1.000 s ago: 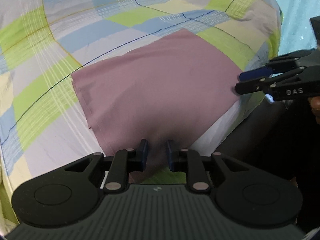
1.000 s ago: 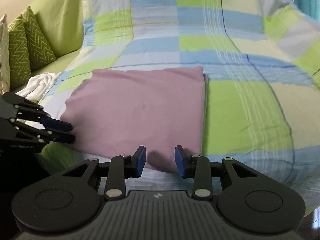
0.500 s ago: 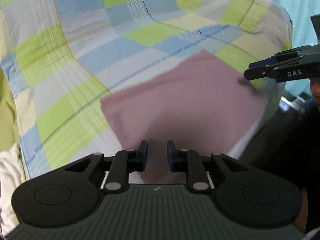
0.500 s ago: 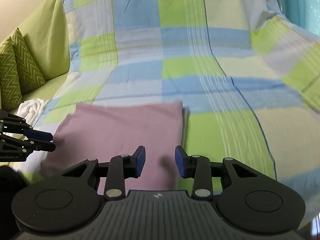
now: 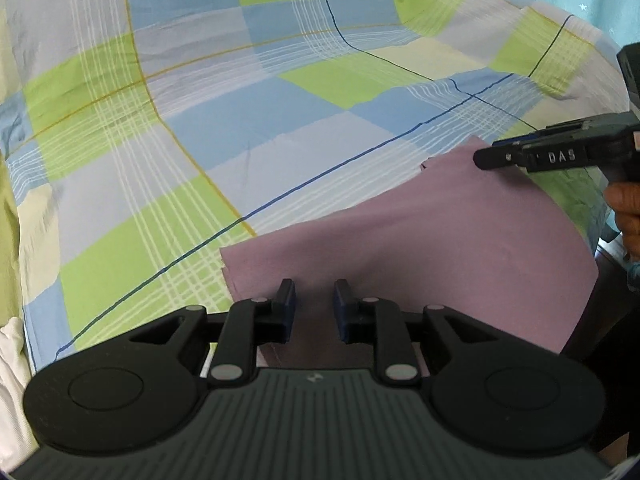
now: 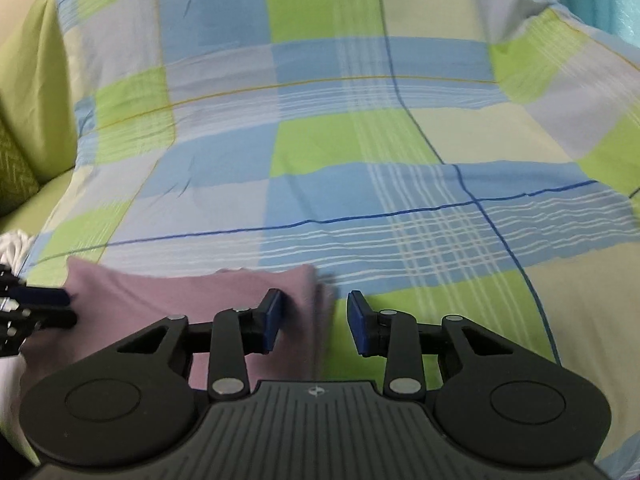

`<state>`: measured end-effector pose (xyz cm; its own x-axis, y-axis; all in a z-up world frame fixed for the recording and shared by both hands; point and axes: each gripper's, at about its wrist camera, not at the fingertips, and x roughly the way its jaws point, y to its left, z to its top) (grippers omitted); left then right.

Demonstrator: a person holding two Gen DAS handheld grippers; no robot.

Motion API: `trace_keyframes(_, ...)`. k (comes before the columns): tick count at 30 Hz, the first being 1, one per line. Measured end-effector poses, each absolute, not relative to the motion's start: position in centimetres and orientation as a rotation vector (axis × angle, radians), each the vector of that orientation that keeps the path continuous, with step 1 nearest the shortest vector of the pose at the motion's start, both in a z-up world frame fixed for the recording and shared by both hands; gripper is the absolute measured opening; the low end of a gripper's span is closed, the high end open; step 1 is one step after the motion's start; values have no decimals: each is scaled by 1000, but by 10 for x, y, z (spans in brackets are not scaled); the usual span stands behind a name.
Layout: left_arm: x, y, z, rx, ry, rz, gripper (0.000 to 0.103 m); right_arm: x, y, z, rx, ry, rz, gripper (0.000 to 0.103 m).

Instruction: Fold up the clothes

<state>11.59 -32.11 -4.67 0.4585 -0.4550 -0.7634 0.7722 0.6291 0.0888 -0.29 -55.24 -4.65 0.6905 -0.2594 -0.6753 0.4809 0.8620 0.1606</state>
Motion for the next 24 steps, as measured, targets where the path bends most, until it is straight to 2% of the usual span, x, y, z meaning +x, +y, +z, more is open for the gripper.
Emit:
trace_keyframes(7, 111, -322, -45, 488, 770, -783, 19, -17, -533, -27, 246, 671, -473, 39)
trace_keyframes(10, 106, -319, -43, 516, 760, -778, 20, -34, -508, -14, 187, 649, -420, 46)
trace_keyframes(16, 83, -291, -31, 548, 717, -761, 23, -72, -424, -15, -197, 736, -190, 48)
trace_keyframes(20, 52, -274, -27, 635, 649, -794, 32, -85, -387, -40, -457, 808, -133, 55)
trace_keyframes(24, 12, -266, -32, 805, 548, -848, 41, -90, -360, -66, -679, 851, -109, 55)
